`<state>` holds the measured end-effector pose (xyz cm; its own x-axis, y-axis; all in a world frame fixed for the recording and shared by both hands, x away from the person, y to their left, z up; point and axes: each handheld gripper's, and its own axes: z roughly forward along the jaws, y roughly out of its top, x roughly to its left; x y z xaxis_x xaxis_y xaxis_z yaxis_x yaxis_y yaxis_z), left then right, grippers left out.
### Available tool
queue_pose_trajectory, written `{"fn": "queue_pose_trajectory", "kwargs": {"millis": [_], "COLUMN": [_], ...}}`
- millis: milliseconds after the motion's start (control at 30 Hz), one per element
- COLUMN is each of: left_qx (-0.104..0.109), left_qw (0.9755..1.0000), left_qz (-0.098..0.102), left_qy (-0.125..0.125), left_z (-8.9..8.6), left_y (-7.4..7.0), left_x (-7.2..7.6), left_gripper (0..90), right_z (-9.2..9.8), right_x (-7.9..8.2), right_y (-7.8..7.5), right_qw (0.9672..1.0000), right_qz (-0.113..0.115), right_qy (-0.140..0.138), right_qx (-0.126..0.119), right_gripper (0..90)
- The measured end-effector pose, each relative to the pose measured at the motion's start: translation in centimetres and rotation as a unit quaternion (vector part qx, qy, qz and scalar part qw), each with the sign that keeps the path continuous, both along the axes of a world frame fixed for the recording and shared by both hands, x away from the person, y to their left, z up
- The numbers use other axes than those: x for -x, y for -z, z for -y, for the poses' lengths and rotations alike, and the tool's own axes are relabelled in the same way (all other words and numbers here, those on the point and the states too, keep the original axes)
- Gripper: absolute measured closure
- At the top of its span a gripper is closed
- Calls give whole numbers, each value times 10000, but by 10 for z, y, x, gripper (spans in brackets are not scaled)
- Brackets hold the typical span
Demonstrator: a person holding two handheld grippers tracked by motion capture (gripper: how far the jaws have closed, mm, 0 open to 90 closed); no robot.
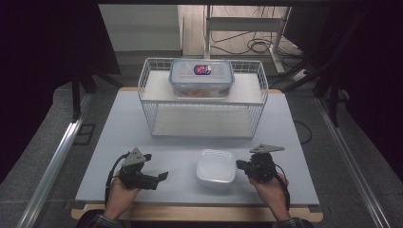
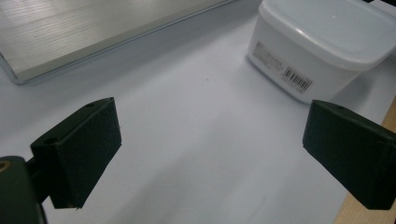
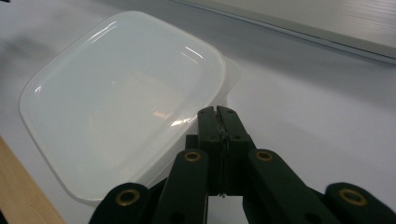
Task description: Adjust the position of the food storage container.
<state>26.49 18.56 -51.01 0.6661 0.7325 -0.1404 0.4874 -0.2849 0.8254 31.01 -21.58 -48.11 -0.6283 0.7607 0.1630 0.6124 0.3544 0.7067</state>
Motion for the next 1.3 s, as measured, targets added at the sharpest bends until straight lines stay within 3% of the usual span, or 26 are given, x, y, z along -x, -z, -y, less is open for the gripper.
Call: {"fn": "queue_pose_trajectory", "kwargs": {"millis": [367,600,767,1067,1300], "left_qx": [-51,-77,12,20,-47], "left_qw": [10000,9998,9998,9998,9998], "left_qz": [-24,-111,-129,-185,-184], "left_qy": [27,138,150,106,83], "left_z": [-1,0,-1,-3,-2], "left_y": [1,4,4,6,5], "left_x": [0,-1,-2,-3,-3], "left_gripper": [37,35,30,22,22], "right_z": [-45,-37,-24,-13,-14], "right_x": [-7,-8,-5,-6,-6], "right_y": [1,0,-1,5,11], "right_qw": [9985,9987,9987,9970,9964], "right_qz": [-45,120,216,154,152], "right_qy": [-543,-492,-451,-719,-798], "right_qx": [71,67,-31,-250,-237], "right_gripper": [867,799,616,225,104]}}
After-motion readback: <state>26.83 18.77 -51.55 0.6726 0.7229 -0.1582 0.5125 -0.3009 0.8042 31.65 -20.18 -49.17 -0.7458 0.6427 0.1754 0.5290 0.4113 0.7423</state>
